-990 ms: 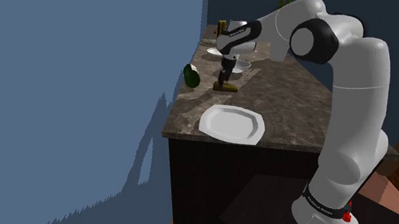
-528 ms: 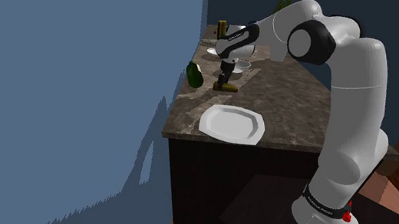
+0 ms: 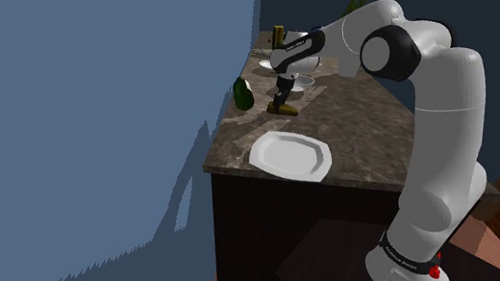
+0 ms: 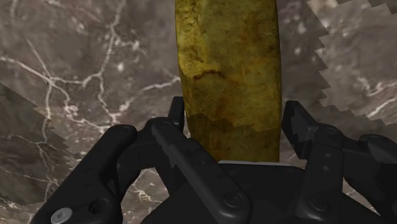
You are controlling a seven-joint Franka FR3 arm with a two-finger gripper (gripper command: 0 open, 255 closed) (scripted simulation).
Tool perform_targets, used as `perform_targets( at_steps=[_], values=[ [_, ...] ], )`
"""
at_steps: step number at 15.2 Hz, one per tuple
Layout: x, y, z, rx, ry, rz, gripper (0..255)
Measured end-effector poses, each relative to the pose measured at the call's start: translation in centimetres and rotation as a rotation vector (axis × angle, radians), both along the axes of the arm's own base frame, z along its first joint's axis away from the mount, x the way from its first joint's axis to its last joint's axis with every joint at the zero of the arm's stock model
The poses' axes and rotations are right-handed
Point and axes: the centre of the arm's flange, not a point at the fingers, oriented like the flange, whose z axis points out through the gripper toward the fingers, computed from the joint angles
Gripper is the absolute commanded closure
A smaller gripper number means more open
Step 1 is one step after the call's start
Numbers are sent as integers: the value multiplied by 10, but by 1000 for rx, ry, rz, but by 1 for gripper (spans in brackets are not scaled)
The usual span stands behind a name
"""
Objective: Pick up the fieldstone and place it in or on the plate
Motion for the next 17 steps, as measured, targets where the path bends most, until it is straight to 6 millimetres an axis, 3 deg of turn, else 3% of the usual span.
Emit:
perform_targets(
  at_steps=[6, 17],
  values=[
    [0, 1, 2, 0, 1, 0, 255],
    [1, 1, 57, 0, 1, 0, 255]
  ],
)
